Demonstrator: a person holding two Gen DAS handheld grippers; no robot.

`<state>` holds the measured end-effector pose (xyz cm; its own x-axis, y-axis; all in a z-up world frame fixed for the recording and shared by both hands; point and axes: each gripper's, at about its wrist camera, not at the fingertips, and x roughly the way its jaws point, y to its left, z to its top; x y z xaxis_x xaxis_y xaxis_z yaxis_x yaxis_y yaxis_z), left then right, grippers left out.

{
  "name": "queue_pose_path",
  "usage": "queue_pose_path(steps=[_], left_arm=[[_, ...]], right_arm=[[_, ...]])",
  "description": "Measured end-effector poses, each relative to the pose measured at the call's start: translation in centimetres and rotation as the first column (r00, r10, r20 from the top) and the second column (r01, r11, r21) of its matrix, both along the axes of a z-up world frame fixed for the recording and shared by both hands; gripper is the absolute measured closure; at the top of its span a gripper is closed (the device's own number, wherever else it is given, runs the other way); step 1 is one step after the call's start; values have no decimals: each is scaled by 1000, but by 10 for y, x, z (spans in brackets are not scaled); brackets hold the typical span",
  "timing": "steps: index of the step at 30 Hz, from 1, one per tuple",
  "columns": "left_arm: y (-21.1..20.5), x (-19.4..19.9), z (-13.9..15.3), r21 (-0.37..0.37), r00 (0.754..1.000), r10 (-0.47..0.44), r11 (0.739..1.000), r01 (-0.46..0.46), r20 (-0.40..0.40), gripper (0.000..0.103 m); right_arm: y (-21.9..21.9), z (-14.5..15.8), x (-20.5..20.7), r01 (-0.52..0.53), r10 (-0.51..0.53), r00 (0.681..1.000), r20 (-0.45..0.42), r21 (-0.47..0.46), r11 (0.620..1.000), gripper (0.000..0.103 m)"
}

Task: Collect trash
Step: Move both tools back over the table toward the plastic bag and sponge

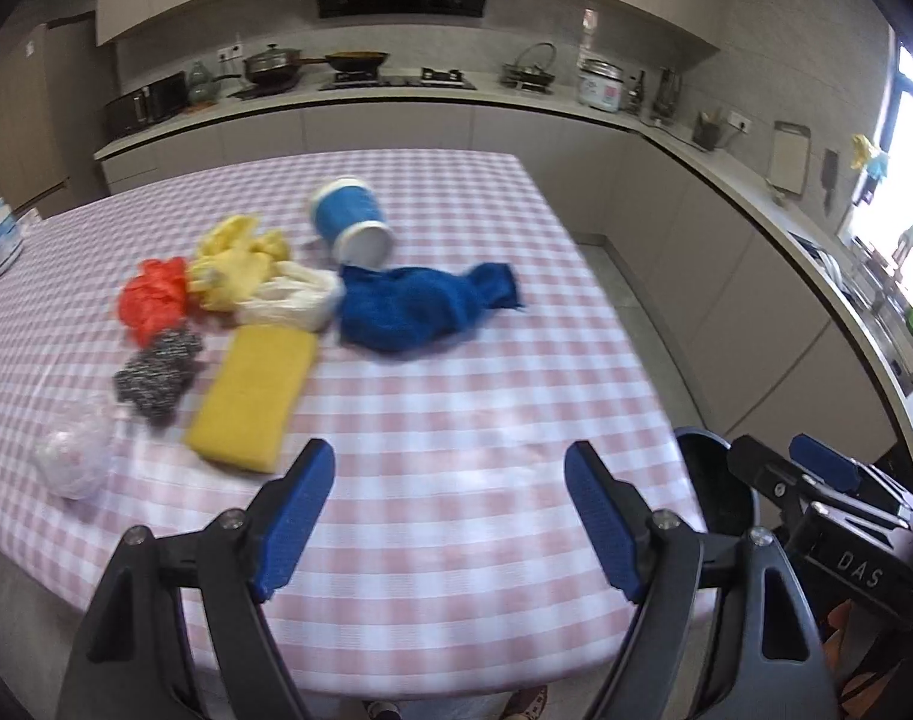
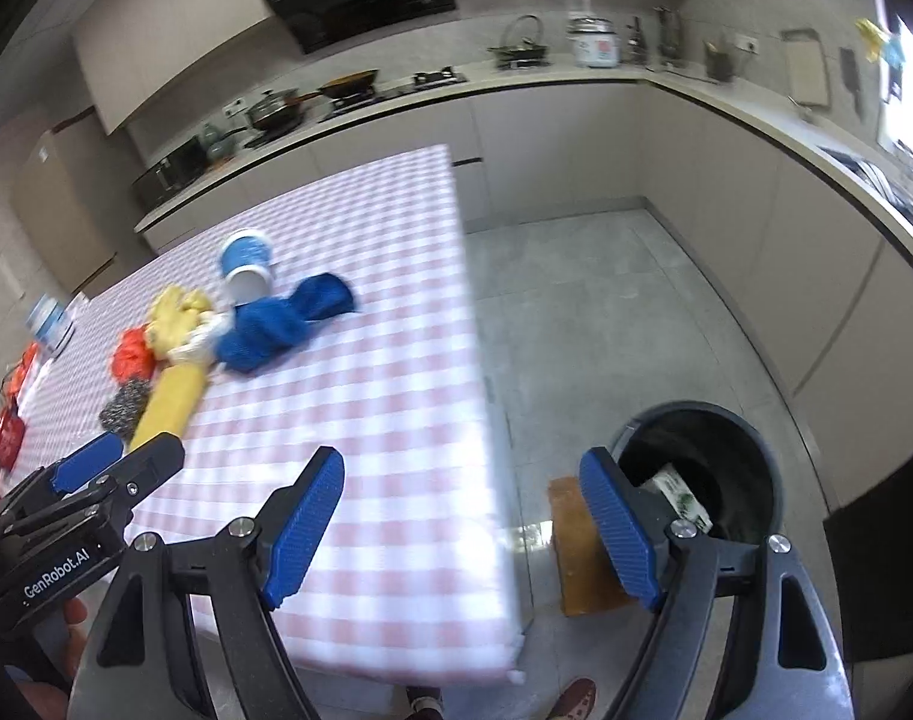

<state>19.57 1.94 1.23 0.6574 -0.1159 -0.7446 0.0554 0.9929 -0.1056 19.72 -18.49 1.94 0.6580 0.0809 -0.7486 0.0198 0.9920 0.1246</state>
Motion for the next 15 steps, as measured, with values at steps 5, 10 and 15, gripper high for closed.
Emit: queue_pose_path(steps=[5,10,15], left_arm=[[48,3,-4,4,998,68,998,-68,4,23],[91,7,-11,10,993,121,993,-121,5,23],[130,9,-16,28,987,163,986,-163,7,23]], right_arm=[[46,-4,11,-57,57,998,-2,0,998,21],[93,-10,24,-109,109,994,-10,4,994,21],[137,-18,33,-150,150,988,-17,6,989,21]])
